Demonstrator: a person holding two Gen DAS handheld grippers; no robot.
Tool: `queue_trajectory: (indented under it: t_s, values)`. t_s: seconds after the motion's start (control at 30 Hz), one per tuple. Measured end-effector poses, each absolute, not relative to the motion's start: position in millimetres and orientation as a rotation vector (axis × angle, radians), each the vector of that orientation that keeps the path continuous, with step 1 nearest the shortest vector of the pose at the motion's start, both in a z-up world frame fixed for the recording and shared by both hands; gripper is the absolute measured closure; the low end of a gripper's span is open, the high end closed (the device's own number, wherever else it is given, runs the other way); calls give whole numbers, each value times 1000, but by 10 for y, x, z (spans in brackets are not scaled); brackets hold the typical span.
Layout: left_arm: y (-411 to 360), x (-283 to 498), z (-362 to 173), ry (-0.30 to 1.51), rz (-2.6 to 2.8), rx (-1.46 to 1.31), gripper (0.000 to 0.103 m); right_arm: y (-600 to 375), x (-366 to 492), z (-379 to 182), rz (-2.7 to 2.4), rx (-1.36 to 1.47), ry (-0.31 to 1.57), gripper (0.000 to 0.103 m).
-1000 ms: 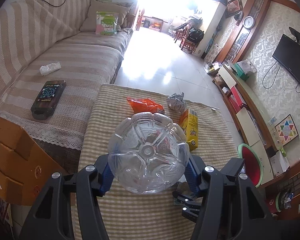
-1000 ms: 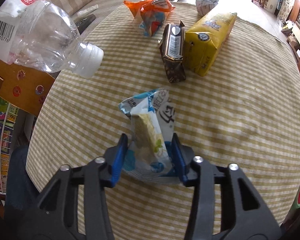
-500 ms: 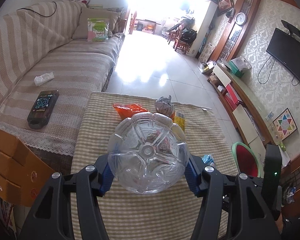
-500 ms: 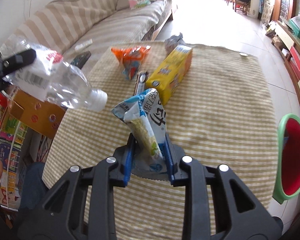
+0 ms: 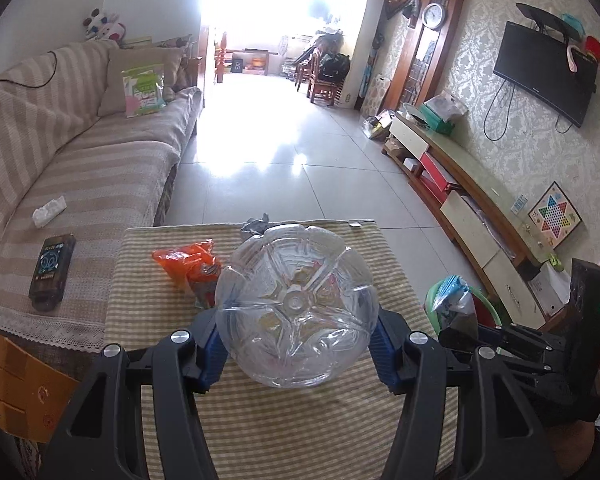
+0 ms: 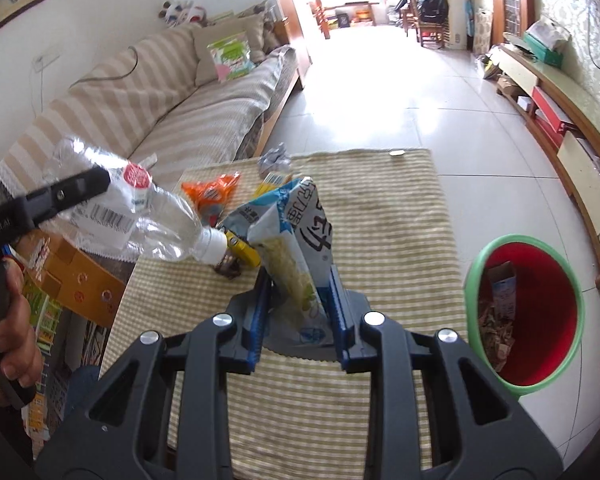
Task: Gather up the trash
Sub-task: 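Carry the bottle and wrapper over the red bin with both tools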
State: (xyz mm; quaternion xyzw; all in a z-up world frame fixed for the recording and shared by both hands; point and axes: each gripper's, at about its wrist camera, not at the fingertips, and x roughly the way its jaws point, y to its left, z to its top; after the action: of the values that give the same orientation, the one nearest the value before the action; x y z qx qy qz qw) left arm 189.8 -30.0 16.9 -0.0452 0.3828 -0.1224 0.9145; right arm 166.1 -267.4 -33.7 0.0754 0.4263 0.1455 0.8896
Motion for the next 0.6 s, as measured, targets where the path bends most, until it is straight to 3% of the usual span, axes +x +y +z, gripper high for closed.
queue_trajectory:
  t_s: [0.6]
  values:
    - [-1826,2179,184,824,-432,38,47,-4213,1632,-271,107,327,808,75]
